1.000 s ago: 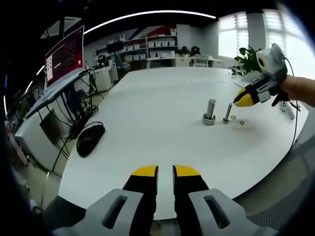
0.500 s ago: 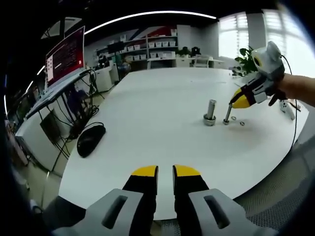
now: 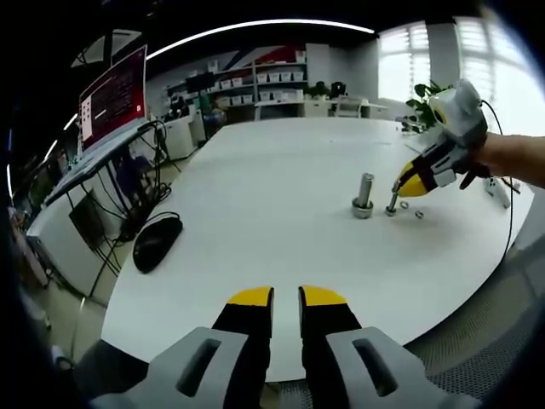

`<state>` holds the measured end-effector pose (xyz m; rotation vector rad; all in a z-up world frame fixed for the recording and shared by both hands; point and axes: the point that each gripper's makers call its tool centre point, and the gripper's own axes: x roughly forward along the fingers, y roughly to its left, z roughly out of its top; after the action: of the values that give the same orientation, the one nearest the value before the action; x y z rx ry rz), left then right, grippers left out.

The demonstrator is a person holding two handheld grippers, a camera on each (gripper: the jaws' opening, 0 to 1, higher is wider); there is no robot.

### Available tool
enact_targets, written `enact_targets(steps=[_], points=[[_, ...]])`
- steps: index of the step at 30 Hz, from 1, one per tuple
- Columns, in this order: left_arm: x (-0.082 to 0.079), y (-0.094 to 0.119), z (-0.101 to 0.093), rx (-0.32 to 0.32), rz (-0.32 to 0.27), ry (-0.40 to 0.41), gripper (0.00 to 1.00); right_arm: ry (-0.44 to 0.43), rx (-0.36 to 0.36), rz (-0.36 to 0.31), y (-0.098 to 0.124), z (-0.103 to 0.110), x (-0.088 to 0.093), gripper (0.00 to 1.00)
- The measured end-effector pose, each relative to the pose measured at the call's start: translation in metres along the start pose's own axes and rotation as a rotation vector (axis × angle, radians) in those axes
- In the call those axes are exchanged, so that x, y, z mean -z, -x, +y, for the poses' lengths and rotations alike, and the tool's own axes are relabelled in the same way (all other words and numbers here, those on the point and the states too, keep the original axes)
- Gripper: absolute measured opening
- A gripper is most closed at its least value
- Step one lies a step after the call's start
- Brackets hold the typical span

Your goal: Place the washer onto the threaded stud by aligning its center hole with the stud, sliding it down to the base, and recovering from edge contact or off-axis alignment until the washer reaches the visible bottom stop.

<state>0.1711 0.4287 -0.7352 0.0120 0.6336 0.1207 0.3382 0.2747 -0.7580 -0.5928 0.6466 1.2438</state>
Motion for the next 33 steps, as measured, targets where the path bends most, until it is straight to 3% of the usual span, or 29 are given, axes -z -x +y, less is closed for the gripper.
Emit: enact_targets(steps=[17, 22, 26, 33], points=[[0.000, 0.000, 0.000, 0.000, -0.002, 0.005, 0.09, -0.012, -0.014, 0.058, -0.019, 0.005, 0.017, 0.14], [0.000, 0.000, 0.001, 0.000, -0.003, 0.006, 0.09, -0.026, -0.026, 0.045, -0.020, 0.007, 0.018, 0.15], [0.000, 0.000, 0.001, -0.001, -0.003, 0.009, 0.09, -0.027, -0.038, 0.042, -0.022, 0.007, 0.020, 0.24], [0.000, 0.000, 0.001, 0.000, -0.003, 0.007, 0.09, -0.037, -0.036, 0.039, -0.024, 0.009, 0.022, 0.19]])
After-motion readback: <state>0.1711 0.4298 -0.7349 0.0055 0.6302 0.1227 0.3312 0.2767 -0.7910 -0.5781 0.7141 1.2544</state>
